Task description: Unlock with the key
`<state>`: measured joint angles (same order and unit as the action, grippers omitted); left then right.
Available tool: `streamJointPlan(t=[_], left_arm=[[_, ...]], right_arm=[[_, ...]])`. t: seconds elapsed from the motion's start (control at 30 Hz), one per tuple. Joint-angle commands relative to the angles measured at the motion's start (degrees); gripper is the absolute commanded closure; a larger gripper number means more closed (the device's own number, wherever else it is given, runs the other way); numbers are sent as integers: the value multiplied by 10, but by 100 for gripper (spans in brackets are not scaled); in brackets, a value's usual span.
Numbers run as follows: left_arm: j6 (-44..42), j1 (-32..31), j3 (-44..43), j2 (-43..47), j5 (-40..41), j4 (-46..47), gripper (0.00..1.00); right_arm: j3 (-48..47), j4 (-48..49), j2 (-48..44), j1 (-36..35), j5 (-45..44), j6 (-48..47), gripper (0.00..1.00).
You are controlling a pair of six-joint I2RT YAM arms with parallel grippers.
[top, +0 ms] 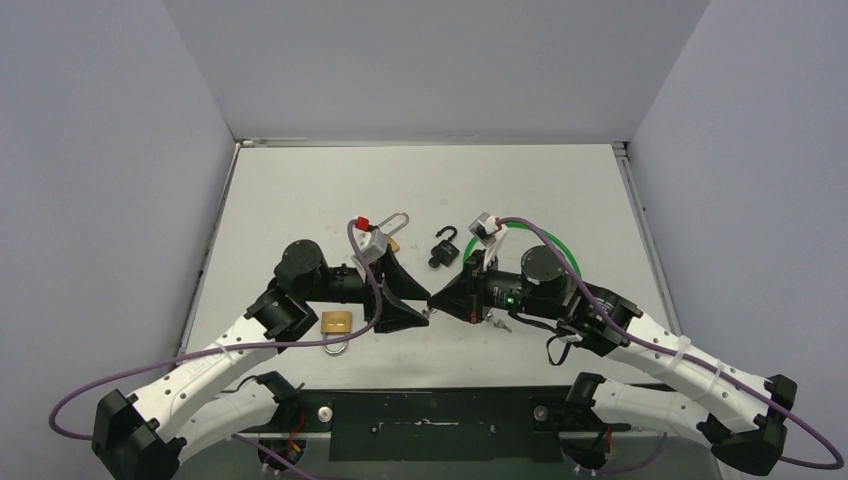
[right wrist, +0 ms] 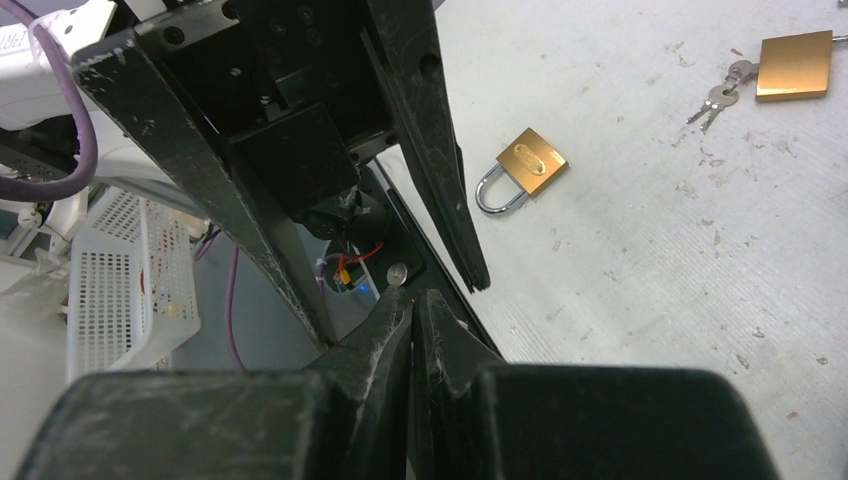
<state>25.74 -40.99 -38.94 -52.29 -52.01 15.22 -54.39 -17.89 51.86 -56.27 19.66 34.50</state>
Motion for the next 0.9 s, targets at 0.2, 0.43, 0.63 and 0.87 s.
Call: streamJointPlan(t=[0.2, 0.43, 0.63, 0.87], left_arm=[[-6, -30, -10, -14, -31, 38, 64], [-21, -39, -19, -20, -21, 10, 100], [-12, -44, -15, -8, 21, 14, 100], [104, -42, -3, 12, 166, 51, 100]], right_arm=[[-20, 23, 1, 1, 19, 4, 100], [-19, 26, 2, 1, 18, 7, 100], [-16, 20, -5, 2, -10, 9, 60], [55, 113, -78, 1, -91, 39, 29]])
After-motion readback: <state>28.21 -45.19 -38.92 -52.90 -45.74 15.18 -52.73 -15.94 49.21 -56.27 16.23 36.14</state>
